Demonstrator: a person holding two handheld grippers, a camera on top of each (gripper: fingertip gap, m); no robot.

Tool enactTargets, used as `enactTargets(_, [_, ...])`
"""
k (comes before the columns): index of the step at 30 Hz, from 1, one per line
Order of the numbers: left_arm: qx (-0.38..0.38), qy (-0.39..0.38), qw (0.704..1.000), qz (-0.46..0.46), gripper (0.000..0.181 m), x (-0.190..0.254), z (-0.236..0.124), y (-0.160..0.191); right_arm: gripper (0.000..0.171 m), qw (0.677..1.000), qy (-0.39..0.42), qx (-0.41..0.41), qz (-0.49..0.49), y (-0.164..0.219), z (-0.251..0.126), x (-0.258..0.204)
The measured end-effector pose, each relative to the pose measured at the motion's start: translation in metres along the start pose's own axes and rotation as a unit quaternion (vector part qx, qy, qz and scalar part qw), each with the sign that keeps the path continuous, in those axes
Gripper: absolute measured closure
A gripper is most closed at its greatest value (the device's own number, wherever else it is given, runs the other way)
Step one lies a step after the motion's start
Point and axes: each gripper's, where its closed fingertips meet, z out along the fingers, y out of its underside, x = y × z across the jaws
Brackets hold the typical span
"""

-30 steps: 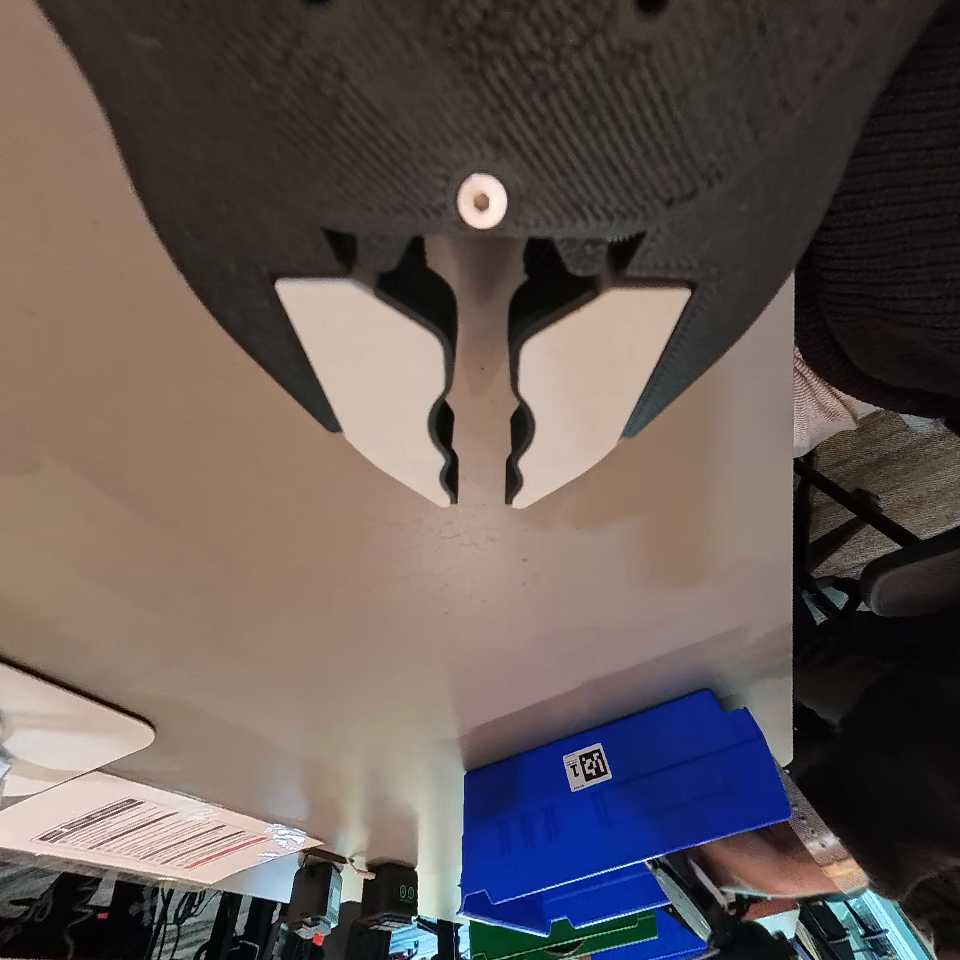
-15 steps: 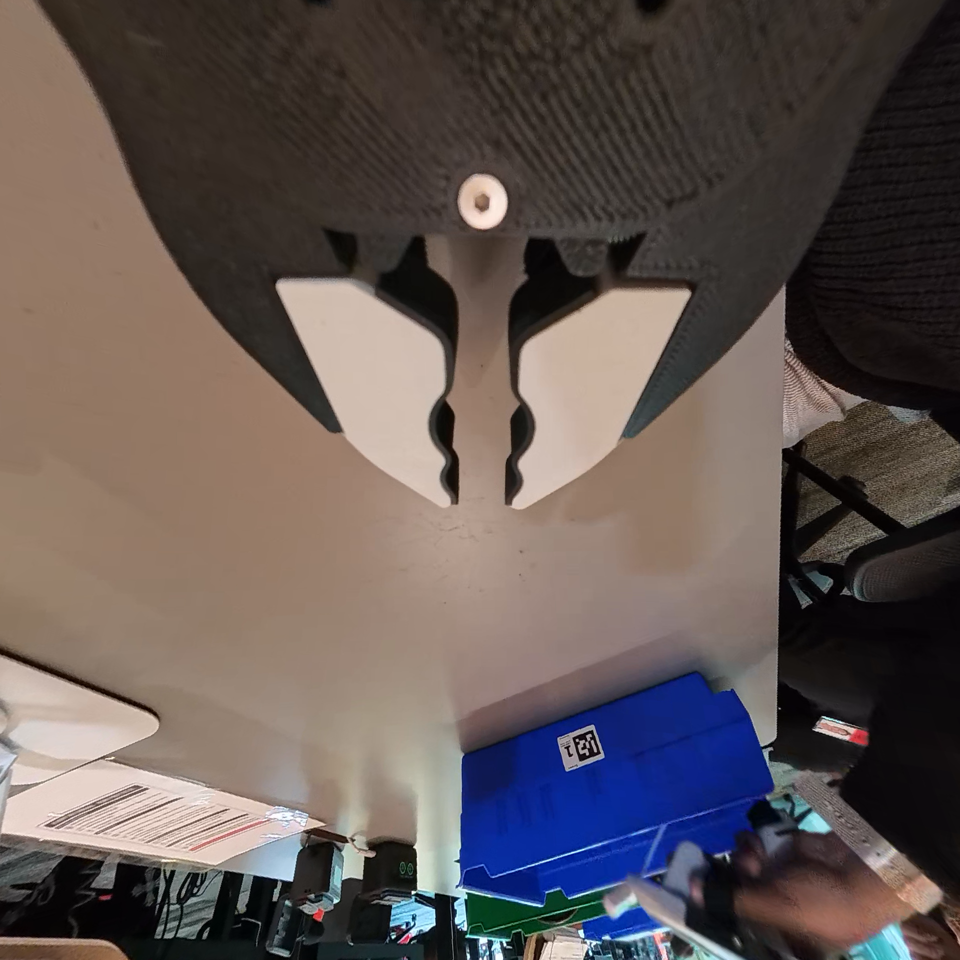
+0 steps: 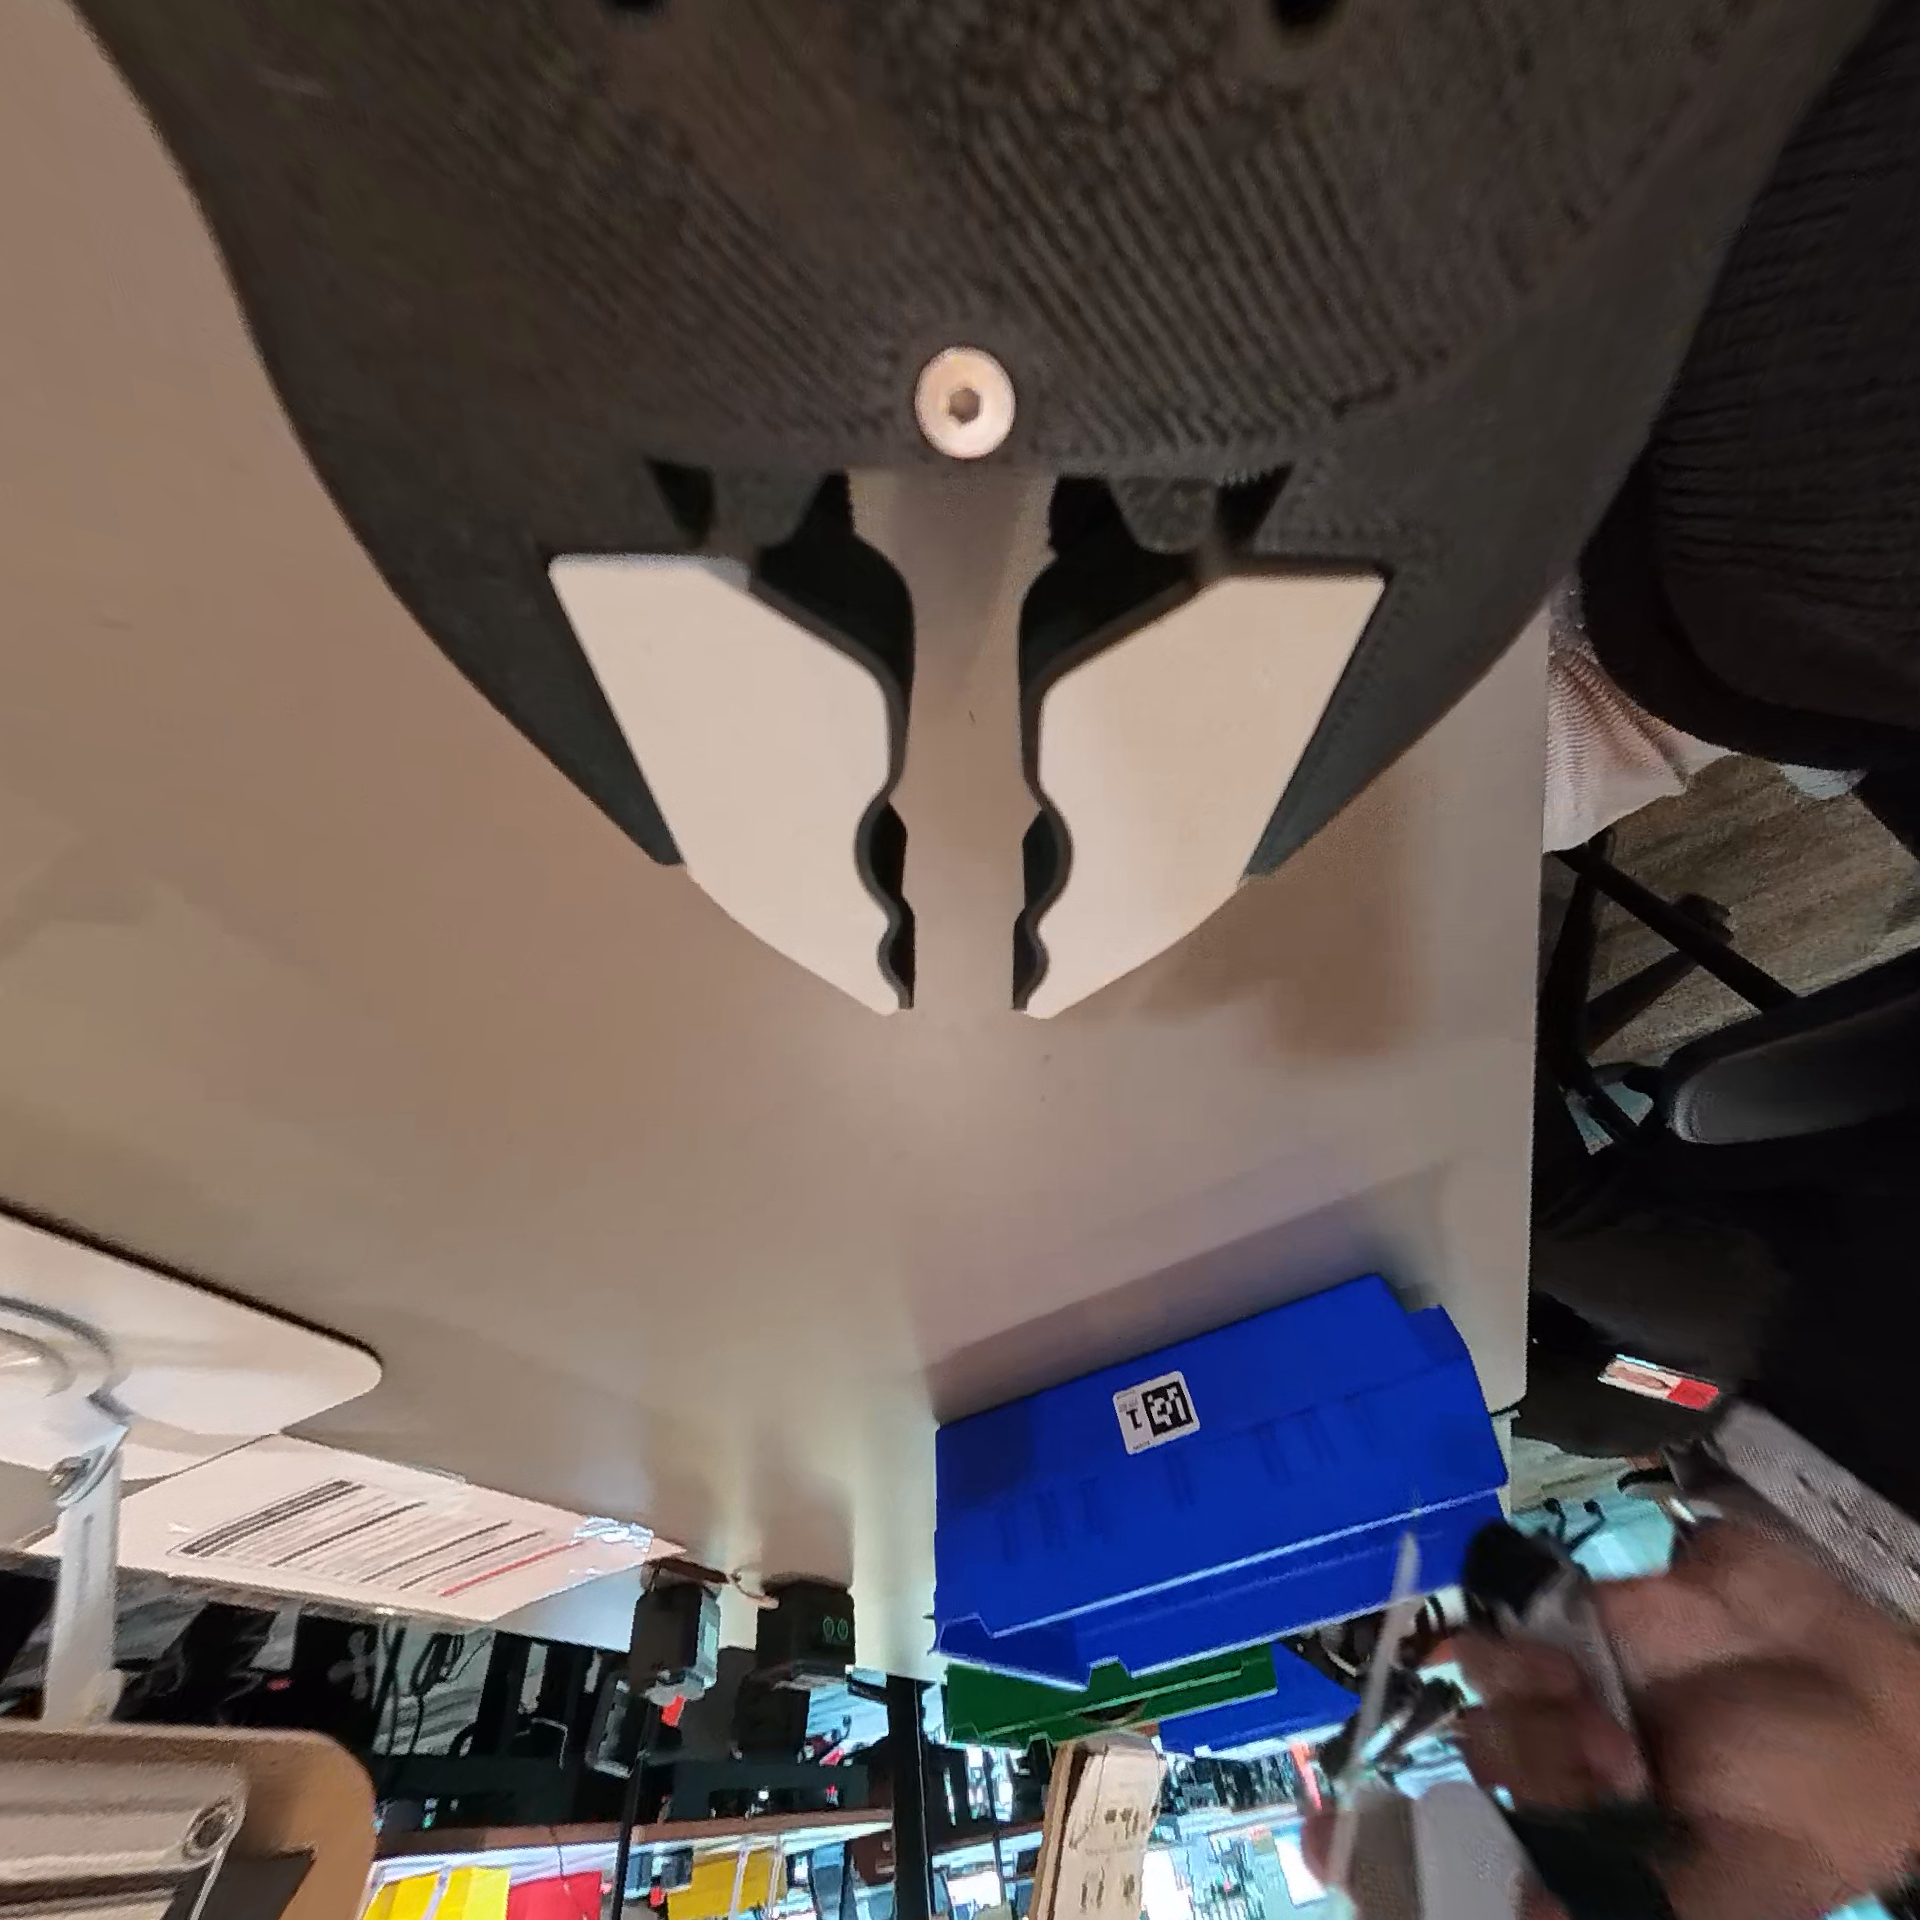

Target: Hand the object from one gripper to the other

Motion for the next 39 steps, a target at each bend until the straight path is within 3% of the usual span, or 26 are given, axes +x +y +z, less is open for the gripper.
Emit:
enactTargets(6, [-0.045,0.085,0.995,-0.020,0.160,0.105,0.093,0.064,0.152,0.999,-0.013,0.040,0.027,-0.011,-0.004,0.008])
enactTargets(10, [-0.077,0.061,0.991,0.086,0.160,0.137,0.127,0.109,0.148,0.996,-0.009,0.073,0.055,-0.021,-0.012,0.017])
enactTargets(13, [-0.083,0.065,0.986,0.132,0.160,0.153,0.127,0.118,0.146,0.992,-0.003,0.090,0.087,-0.021,-0.022,0.019])
enactTargets(16, [-0.074,0.127,0.988,0.047,0.160,0.174,0.124,0.105,0.145,0.990,0.012,0.096,0.105,-0.016,-0.027,0.023])
enactTargets(20, [-0.059,0.168,0.983,0.035,0.160,0.178,0.125,0.104,0.147,0.991,0.012,0.097,0.089,-0.016,-0.016,0.034])
enactTargets(22, [-0.036,0.216,0.975,-0.041,0.160,0.178,0.124,0.102,0.147,0.990,0.001,0.109,0.091,-0.023,-0.008,0.041])
enactTargets(25, [-0.037,0.203,0.972,-0.111,0.161,0.155,0.139,0.111,0.142,0.979,-0.021,0.156,0.129,-0.039,0.002,0.055])
enactTargets(31, [-0.057,0.150,0.986,0.049,0.160,0.150,0.159,0.118,0.139,0.978,-0.032,0.149,0.140,-0.050,0.013,0.068])
enactTargets(39, [-0.049,0.134,0.983,0.115,0.160,0.180,0.149,0.119,0.147,0.980,-0.022,0.126,0.152,-0.046,0.004,0.060])
